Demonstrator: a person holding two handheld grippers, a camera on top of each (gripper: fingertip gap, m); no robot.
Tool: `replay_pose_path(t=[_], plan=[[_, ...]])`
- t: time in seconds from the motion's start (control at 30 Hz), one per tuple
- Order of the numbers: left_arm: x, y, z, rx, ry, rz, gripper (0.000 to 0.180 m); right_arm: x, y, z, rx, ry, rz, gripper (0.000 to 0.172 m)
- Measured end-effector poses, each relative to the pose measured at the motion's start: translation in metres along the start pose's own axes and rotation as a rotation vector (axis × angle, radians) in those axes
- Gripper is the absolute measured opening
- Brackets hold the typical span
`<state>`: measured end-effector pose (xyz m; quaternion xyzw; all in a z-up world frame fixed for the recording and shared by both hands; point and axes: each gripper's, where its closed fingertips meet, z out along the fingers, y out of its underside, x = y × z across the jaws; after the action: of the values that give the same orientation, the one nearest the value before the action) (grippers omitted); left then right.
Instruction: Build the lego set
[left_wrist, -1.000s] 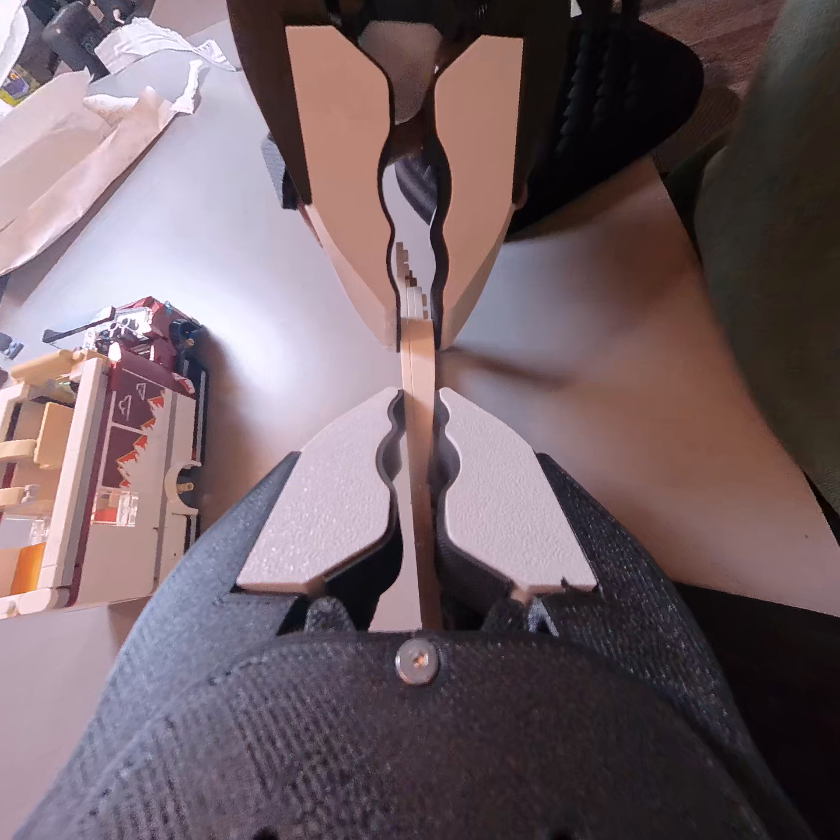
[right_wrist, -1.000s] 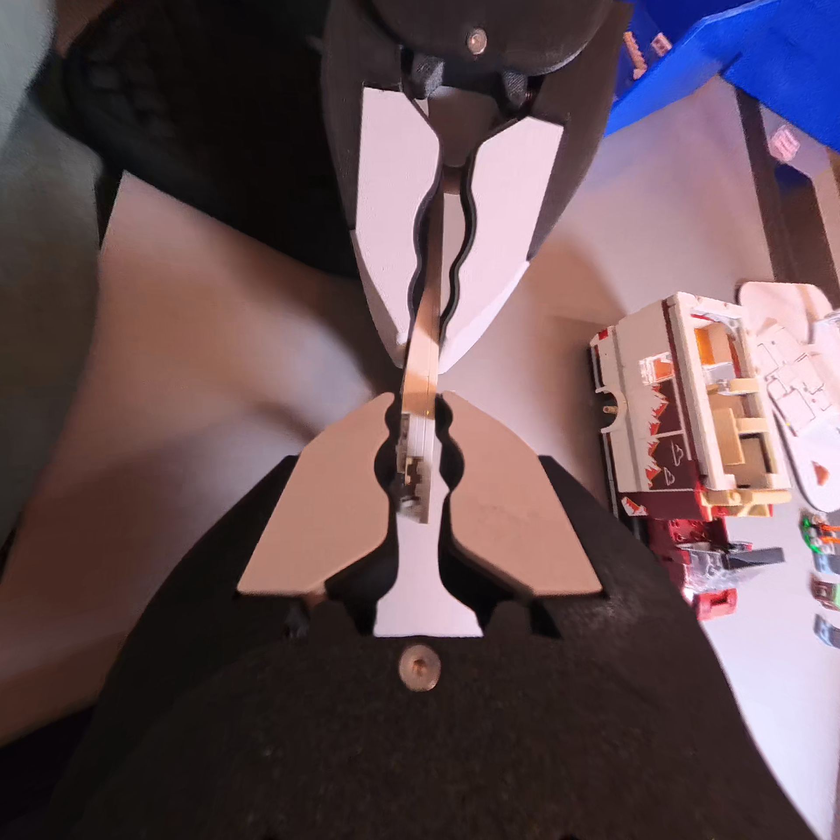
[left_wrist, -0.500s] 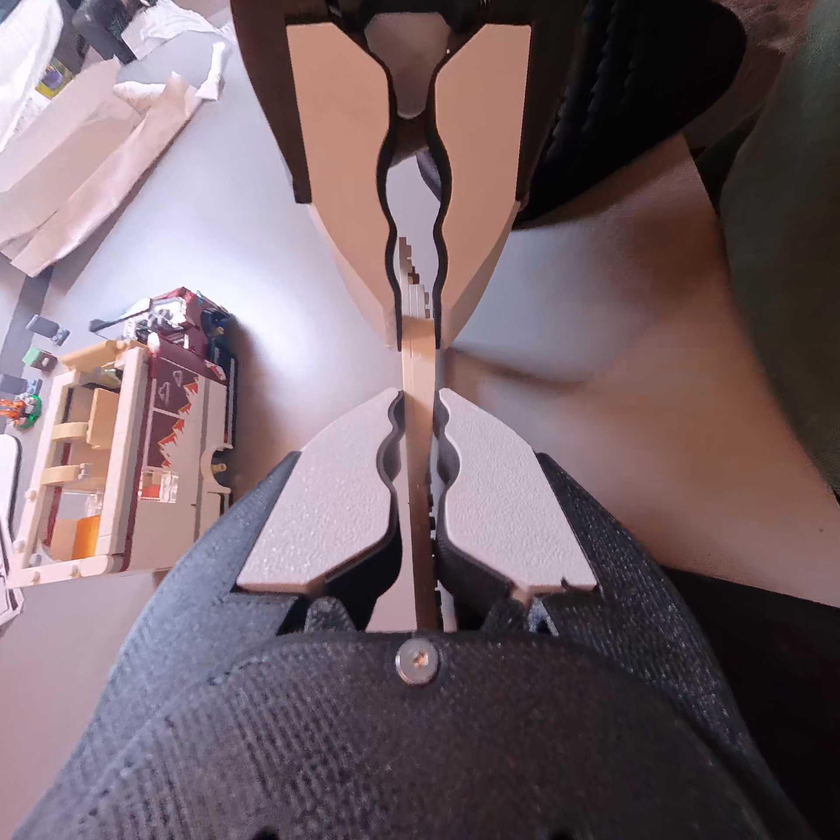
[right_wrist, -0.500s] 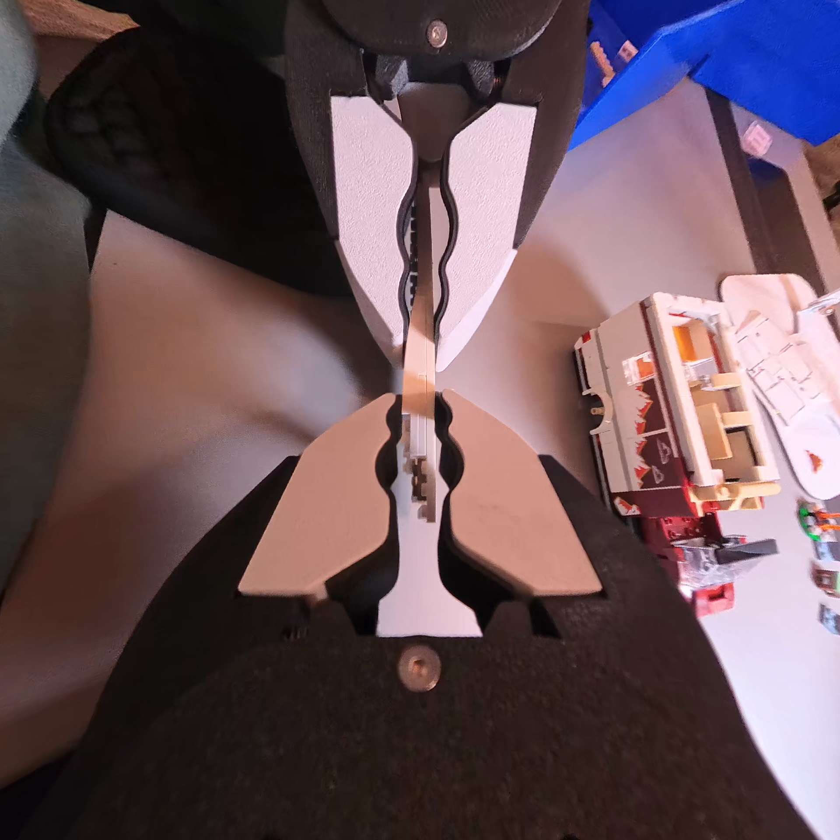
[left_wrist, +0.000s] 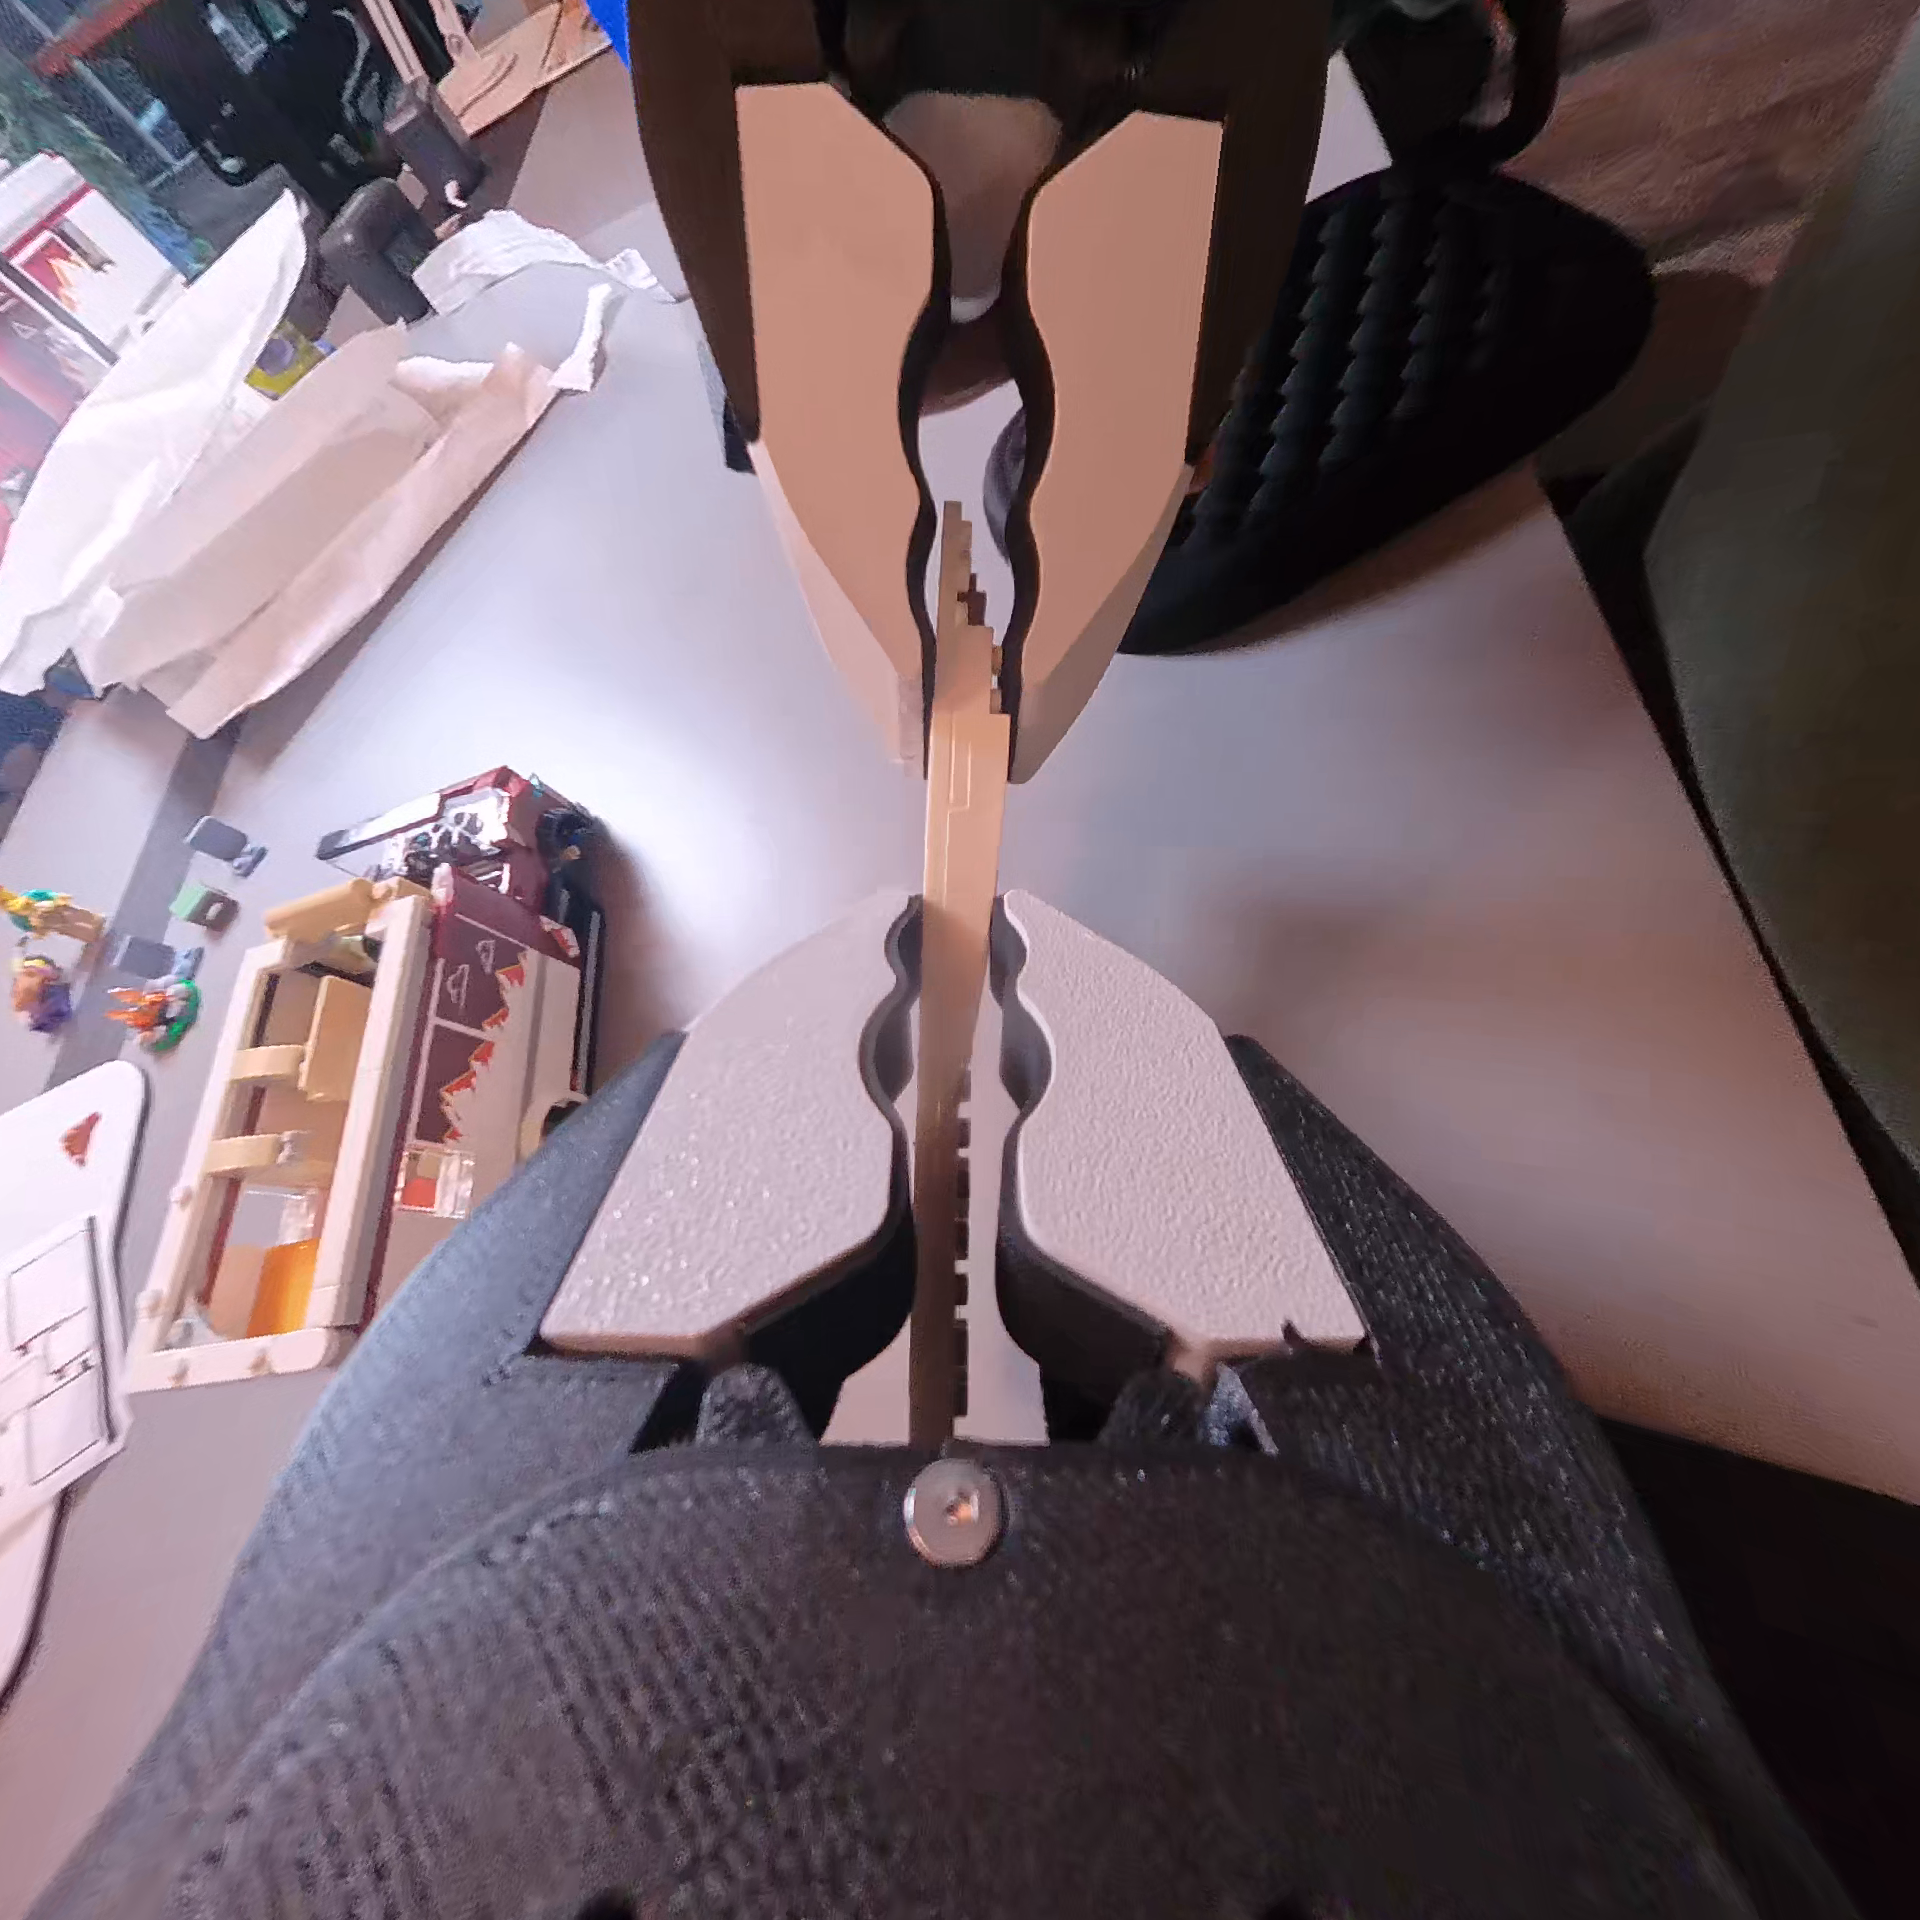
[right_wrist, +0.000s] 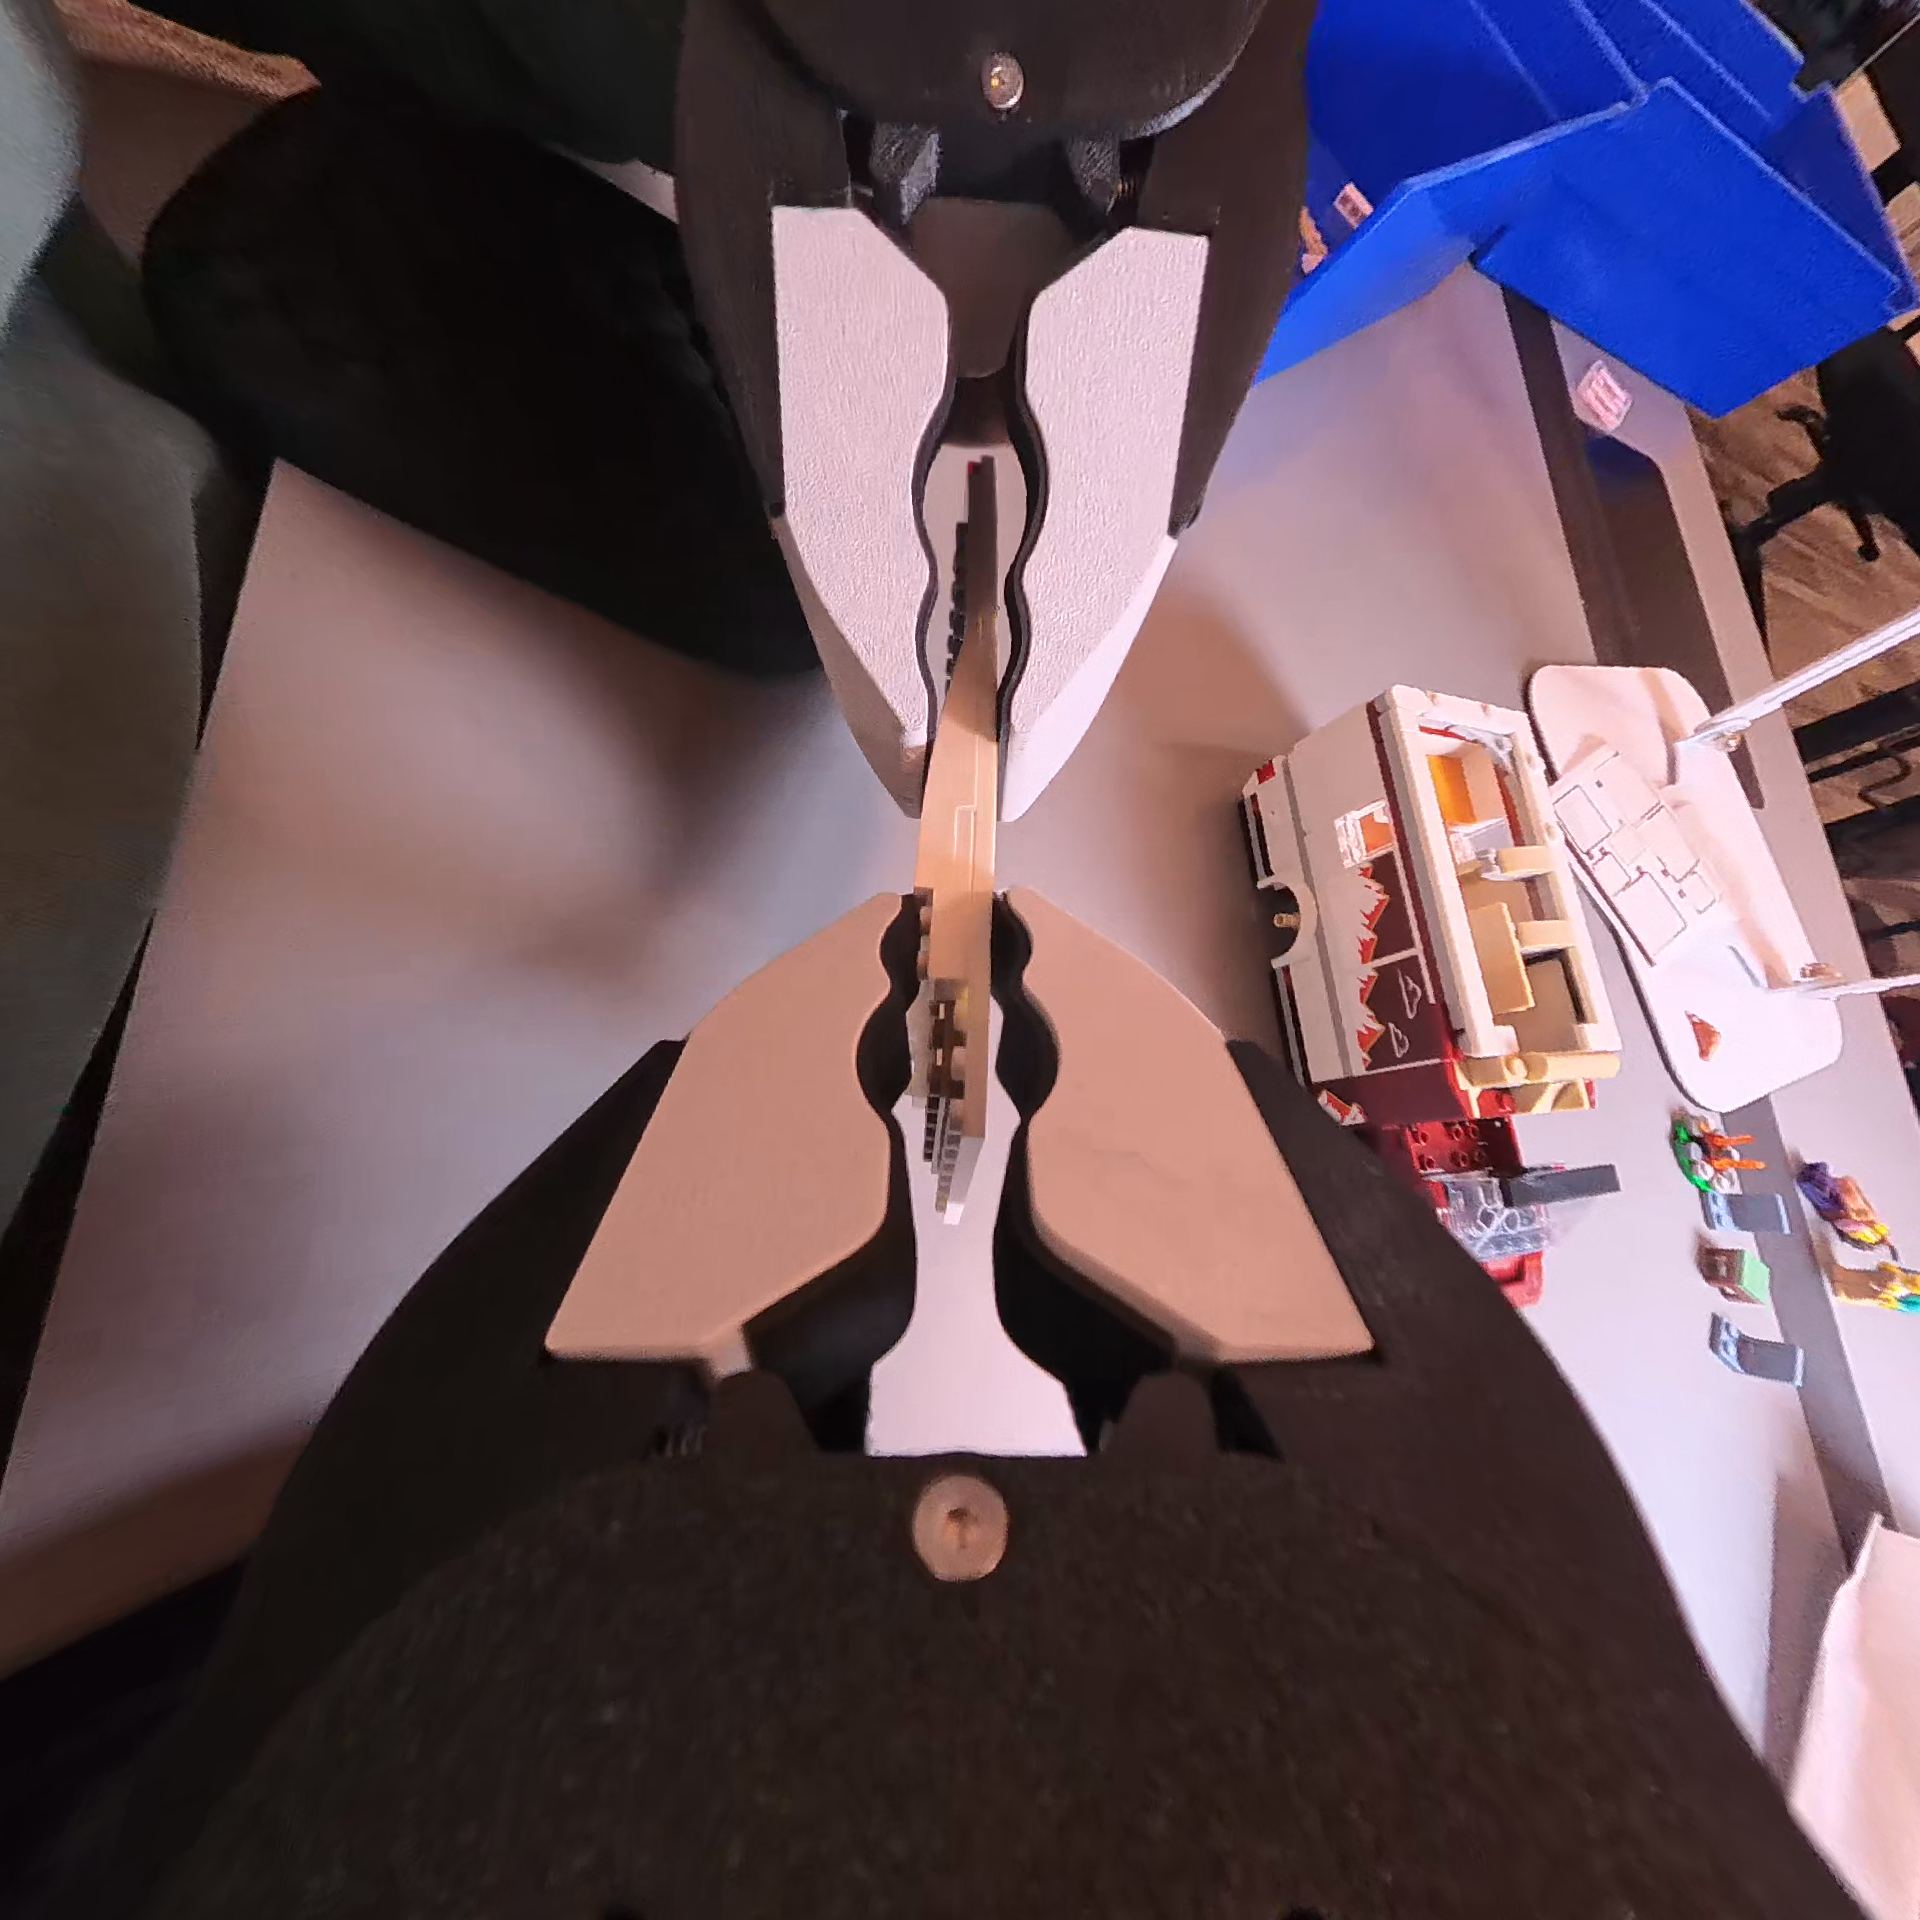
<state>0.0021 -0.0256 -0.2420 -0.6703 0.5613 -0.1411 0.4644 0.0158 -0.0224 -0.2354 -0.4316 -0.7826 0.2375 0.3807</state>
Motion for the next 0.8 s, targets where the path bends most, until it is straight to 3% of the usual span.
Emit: replay_pose_path(t=[0.13, 0.17, 0.23, 0.33, 0.47, 0.7, 0.8], plan=[[-0.003, -0.011, -0.005, 0.079, 0.003, -0.056, 0.012, 0.010, -0.007, -0.012, 0.060, 0.036, 0.032, 0.015], [-0.007, -0.011, -0.008, 0.110, 0.017, -0.120, 0.012, 0.018, -0.009, -0.020, 0.100, 0.081, 0.026, 0.026], [-0.019, -0.009, -0.017, 0.200, 0.077, -0.334, 0.011, 0.034, -0.009, -0.039, 0.190, 0.169, 0.045, 0.043], [-0.041, -0.015, -0.037, 0.432, 0.230, -0.725, 0.011, 0.048, 0.002, -0.059, 0.271, 0.347, 0.029, 0.047], [-0.064, -0.018, -0.048, 0.683, 0.472, -1.158, 0.011, 0.044, -0.006, -0.060, 0.217, 0.621, -0.318, 0.047], [-0.051, -0.021, -0.027, 0.668, 0.589, -1.289, 0.011, 0.053, -0.007, -0.026, 0.023, 0.624, -0.757, 0.048], [-0.046, -0.021, -0.023, 0.653, 0.603, -1.304, 0.011, 0.055, -0.004, -0.018, 0.023, 0.630, -0.862, 0.027]])
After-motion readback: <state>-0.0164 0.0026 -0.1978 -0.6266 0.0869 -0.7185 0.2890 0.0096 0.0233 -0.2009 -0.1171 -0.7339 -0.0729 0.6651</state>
